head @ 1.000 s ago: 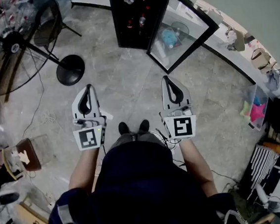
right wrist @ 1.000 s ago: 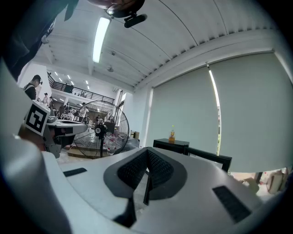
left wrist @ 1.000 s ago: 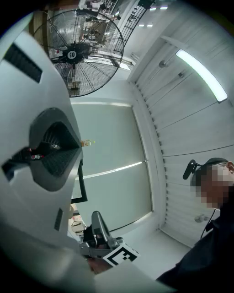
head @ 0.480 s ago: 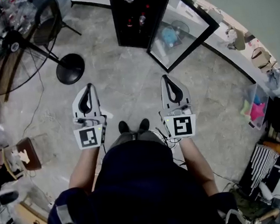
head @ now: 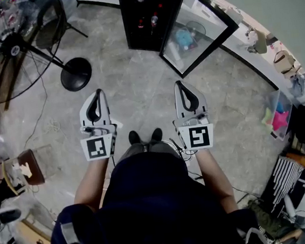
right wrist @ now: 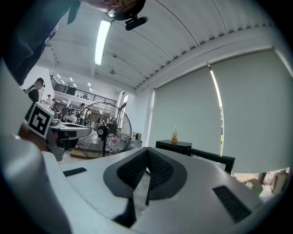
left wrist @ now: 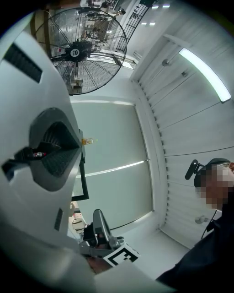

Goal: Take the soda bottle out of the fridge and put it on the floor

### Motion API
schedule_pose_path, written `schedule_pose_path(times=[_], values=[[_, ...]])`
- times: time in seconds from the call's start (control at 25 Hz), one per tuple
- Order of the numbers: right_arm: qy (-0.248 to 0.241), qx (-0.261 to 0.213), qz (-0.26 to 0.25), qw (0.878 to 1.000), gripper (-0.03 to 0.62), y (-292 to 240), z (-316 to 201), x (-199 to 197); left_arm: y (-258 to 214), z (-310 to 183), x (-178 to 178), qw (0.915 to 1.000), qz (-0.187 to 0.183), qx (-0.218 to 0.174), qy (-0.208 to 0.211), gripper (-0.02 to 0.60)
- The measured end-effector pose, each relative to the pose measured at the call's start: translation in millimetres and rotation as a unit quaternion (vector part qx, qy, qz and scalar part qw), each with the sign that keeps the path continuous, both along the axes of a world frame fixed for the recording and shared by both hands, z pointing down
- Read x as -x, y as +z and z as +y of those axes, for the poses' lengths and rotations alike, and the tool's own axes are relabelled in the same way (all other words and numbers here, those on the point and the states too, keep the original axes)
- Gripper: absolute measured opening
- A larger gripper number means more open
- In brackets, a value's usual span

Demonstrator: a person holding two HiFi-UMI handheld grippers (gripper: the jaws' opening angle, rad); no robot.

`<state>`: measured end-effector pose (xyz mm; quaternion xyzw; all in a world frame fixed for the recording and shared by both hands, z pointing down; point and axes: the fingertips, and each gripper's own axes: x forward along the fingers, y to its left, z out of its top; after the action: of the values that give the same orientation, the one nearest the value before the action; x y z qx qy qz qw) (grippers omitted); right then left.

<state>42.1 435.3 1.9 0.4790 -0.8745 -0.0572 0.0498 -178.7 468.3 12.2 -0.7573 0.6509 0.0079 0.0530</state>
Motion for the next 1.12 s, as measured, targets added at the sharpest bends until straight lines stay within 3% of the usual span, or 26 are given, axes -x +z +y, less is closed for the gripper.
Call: schedule_pose_path(times=[0.8, 0.84, 0.92, 1.12], values=[[-0.013, 0.015, -0.004, 1.000, 0.017, 5.5, -27.0, -23.9, 2.6, -33.8, -32.6, 0.9995, 0.008, 0.003, 0.030, 0.034], [-0.015, 0.014, -0.004, 1.000, 0.017, 4.9, -29.0, -25.9, 3.4, -36.0, -34.5, 0.9994, 0.007, 0.005, 0.034, 0.057], [-0.016, 0.013, -0.007, 1.000, 0.017, 3.9, -32.5, -30.2, 5.9, -41.3, -38.8, 0.9990, 0.012, 0.011, 0.041, 0.200], [-0.024, 0.016, -0.010, 1.000, 0.017, 7.9, -38.8, -43.8, 9.8, -56.5, -50.1, 0.9989, 0.004, 0.026, 0.039, 0.270]])
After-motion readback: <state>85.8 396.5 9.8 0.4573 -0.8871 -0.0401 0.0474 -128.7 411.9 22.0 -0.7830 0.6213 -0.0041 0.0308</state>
